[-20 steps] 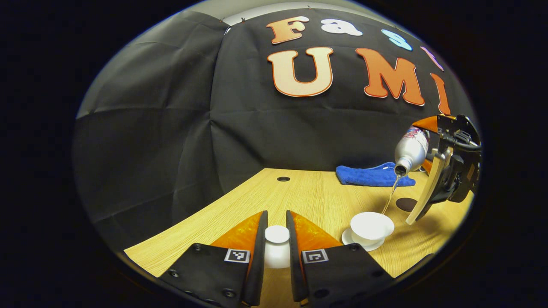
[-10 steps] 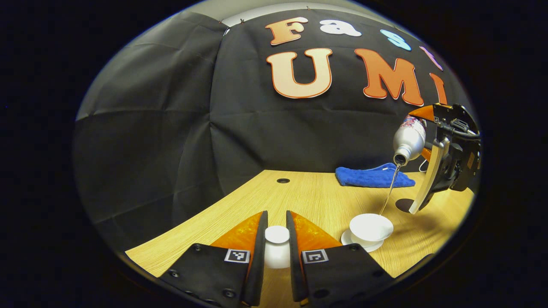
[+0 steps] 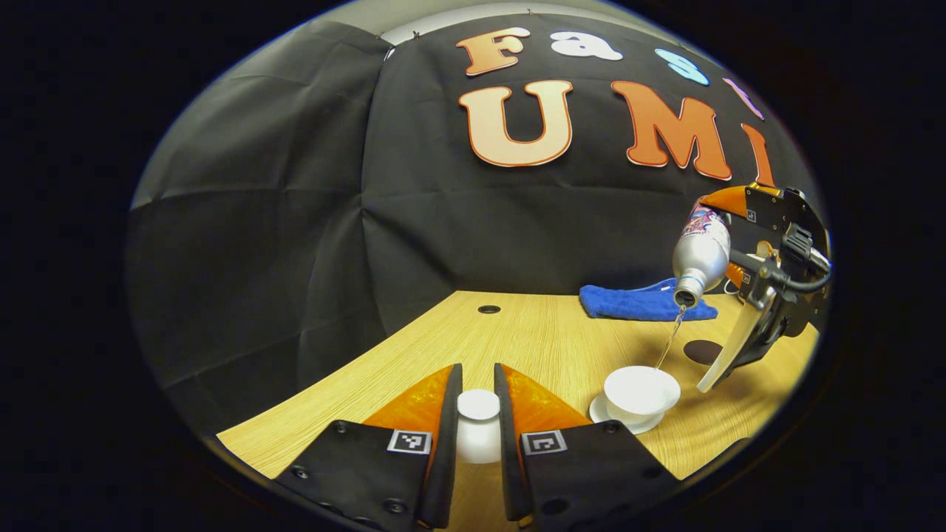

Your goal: Open the teacup lid with one hand, grasp the water bottle and pour water into the teacup with the other hand; after pouring, place the water bottle on the coaster and then close the teacup lid.

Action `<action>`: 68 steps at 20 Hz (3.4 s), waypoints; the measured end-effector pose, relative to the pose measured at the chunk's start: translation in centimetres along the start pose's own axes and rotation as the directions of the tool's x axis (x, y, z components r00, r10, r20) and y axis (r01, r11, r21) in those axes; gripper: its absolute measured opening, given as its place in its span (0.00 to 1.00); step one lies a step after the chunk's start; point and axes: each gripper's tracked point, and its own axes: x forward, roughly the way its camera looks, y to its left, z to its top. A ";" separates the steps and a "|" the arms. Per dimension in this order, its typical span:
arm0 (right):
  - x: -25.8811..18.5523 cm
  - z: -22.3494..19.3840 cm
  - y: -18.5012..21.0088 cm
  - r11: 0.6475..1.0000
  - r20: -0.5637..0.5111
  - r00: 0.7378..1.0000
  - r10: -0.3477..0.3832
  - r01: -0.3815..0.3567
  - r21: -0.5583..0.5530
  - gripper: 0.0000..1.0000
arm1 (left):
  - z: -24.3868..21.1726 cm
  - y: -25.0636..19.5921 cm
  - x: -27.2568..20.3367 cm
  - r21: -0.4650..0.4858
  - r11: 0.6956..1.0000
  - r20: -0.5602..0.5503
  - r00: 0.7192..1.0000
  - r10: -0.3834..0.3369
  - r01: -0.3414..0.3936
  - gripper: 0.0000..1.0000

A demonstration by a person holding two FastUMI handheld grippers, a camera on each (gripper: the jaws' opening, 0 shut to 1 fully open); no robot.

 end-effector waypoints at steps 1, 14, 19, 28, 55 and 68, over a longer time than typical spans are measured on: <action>0.1 0.1 0.2 1.000 0.005 1.000 -0.002 0.002 -0.003 0.78 | 0.0 0.0 0.0 0.001 1.000 -0.002 1.000 -0.001 0.001 0.31; -0.3 2.3 1.9 0.998 0.076 0.997 0.004 0.001 -0.064 0.78 | -0.3 0.0 0.1 0.002 1.000 -0.016 1.000 0.003 -0.003 0.30; -0.4 2.9 3.4 0.998 0.090 0.995 0.050 -0.048 -0.029 0.78 | -0.3 0.0 0.2 0.006 1.000 -0.014 1.000 0.006 -0.006 0.30; -1.8 3.4 5.8 0.983 0.085 0.989 0.118 -0.128 0.133 0.79 | 0.5 -1.4 0.0 0.015 1.000 0.007 1.000 -0.026 0.025 0.30; -2.0 -0.5 7.3 0.126 0.070 0.939 0.337 -0.119 0.985 0.79 | 5.0 -9.3 0.7 0.025 0.988 0.076 0.985 -0.153 0.151 0.30; -3.5 2.2 10.7 -0.279 0.157 0.885 0.439 -0.032 0.960 0.80 | 4.7 -13.7 1.8 -0.012 0.971 0.070 0.969 -0.236 0.237 0.30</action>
